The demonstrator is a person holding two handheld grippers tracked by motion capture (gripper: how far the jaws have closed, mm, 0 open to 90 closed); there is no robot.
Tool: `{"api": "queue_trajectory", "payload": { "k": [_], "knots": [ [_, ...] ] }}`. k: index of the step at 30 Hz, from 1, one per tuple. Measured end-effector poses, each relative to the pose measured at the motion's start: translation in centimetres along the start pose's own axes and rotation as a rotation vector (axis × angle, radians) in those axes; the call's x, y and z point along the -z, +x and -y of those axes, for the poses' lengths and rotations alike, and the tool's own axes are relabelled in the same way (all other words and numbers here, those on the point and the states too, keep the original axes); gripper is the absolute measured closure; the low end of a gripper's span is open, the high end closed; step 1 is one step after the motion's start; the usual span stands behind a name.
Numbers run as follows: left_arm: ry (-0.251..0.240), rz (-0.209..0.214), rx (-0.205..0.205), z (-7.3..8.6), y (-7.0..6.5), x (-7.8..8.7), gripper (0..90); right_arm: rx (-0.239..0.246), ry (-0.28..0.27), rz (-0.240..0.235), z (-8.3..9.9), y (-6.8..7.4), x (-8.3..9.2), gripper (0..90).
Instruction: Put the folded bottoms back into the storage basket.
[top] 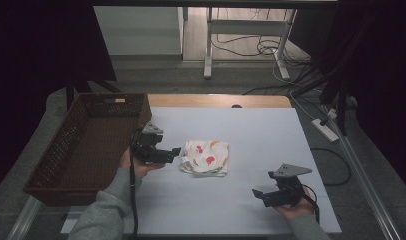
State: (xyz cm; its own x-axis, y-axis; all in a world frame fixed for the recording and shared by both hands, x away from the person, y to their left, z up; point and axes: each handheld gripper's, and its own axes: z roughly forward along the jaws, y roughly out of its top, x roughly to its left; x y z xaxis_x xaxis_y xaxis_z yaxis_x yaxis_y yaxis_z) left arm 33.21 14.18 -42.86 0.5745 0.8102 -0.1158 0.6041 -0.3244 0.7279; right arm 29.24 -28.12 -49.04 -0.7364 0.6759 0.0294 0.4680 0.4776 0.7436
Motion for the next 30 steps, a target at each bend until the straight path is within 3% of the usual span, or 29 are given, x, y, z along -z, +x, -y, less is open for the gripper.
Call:
{"api": "queue_trajectory", "payload": {
  "k": [30],
  "knots": [
    [0.065,0.012,-0.017,-1.4,-0.8,-3.1,16.9,-0.007,0.0,0.001,0.1,-0.1,0.1,10.0]
  ]
}}
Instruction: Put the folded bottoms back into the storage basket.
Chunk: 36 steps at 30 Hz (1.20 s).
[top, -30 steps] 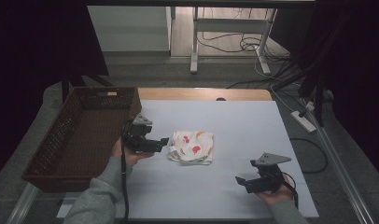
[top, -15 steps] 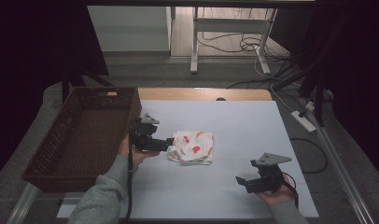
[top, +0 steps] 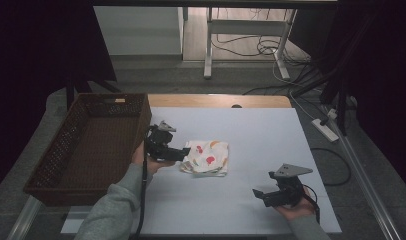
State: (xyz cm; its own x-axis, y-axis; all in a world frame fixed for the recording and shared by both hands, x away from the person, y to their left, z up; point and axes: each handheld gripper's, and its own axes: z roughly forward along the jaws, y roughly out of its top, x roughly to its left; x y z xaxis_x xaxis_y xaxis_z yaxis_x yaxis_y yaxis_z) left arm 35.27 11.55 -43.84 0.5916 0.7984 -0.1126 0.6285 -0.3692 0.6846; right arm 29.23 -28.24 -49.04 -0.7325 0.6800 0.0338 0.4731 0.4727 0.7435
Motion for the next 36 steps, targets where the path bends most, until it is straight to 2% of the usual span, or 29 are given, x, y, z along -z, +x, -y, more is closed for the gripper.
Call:
{"api": "queue_trajectory", "payload": {
  "k": [11,17,25,36],
  "knots": [
    [0.027,-0.004,0.022,-0.3,0.4,-1.6,16.9,0.001,0.001,-0.003,0.0,0.0,0.0,10.0],
    [0.039,-0.004,0.013,-0.4,0.4,-2.2,16.9,-0.003,0.001,-0.004,0.0,-0.1,0.0,10.0],
    [0.06,-0.004,0.012,-0.8,0.5,-4.3,16.3,-0.001,0.004,-0.003,0.0,0.0,-0.1,10.0],
    [0.085,-0.007,0.013,-0.9,0.9,-6.0,16.1,-0.002,0.005,-0.005,0.1,-0.1,-0.1,10.0]
  ]
}}
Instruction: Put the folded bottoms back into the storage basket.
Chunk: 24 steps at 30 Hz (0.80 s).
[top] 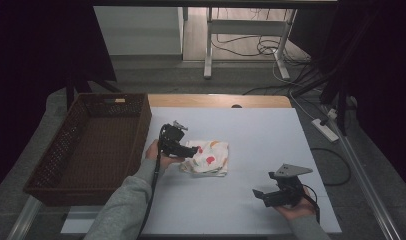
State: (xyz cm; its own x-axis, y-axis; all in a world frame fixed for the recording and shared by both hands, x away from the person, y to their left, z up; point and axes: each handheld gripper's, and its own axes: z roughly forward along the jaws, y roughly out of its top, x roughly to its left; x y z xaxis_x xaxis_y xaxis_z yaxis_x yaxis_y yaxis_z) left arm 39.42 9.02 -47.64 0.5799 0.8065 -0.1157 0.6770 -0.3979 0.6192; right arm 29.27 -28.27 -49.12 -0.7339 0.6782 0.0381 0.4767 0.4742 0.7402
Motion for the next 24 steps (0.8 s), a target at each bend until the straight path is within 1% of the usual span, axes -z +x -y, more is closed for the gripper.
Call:
{"api": "queue_trajectory", "payload": {
  "k": [3,9,17,20,24],
  "knots": [
    [0.012,0.0,0.001,-0.1,0.1,-0.7,16.1,-0.001,0.002,-0.002,0.0,0.0,0.0,10.0],
    [0.032,0.013,0.004,-0.1,0.3,-1.7,16.3,-0.001,0.005,-0.004,0.0,0.0,0.0,10.0],
    [0.055,0.029,-0.003,-0.2,0.4,-2.6,16.2,-0.003,0.011,-0.006,0.1,-0.1,-0.1,10.0],
    [0.06,0.037,-0.001,-0.2,0.4,-2.8,15.5,-0.005,0.009,-0.006,0.1,-0.1,-0.1,10.0],
    [0.076,0.045,0.003,-0.2,0.5,-3.2,12.5,-0.006,0.008,-0.006,0.1,-0.1,-0.1,10.0]
  ]
}}
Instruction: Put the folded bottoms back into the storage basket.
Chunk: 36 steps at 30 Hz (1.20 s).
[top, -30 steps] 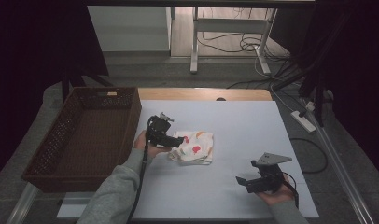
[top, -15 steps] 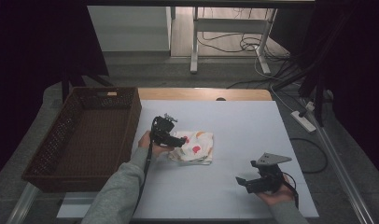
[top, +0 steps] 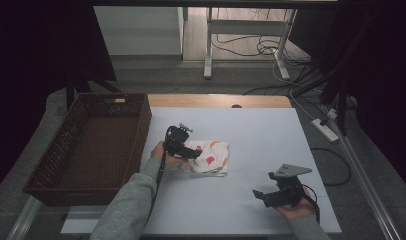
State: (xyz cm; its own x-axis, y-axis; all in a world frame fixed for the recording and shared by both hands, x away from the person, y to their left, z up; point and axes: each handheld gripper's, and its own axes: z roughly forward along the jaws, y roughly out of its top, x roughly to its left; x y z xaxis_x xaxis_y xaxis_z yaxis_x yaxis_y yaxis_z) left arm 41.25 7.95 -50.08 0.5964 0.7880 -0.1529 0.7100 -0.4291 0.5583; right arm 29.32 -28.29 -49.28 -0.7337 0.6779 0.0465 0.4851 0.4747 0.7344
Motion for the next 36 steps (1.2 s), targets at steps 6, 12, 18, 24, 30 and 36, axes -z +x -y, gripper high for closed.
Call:
{"api": "queue_trajectory", "payload": {
  "k": [6,12,18,24,30,36],
  "knots": [
    [0.013,0.016,0.005,0.0,0.1,-0.6,12.2,-0.002,0.0,-0.001,0.0,0.0,0.0,10.0],
    [0.026,0.006,0.012,0.0,0.2,-1.0,12.2,-0.001,0.002,-0.002,0.0,0.0,0.0,10.1],
    [0.048,0.007,-0.002,0.1,0.2,-1.5,12.1,0.0,0.004,-0.002,0.0,0.0,0.0,10.5],
    [0.074,0.015,-0.002,0.4,0.3,-2.2,11.4,0.0,0.005,-0.001,0.1,0.0,0.0,10.7],
    [0.081,0.003,-0.014,0.5,0.3,-2.4,11.4,0.005,0.005,0.001,0.1,0.0,0.0,10.9],
    [0.084,-0.018,-0.033,0.4,-0.2,-2.3,21.7,0.008,0.008,0.004,0.1,0.0,-0.1,11.1]
  ]
}}
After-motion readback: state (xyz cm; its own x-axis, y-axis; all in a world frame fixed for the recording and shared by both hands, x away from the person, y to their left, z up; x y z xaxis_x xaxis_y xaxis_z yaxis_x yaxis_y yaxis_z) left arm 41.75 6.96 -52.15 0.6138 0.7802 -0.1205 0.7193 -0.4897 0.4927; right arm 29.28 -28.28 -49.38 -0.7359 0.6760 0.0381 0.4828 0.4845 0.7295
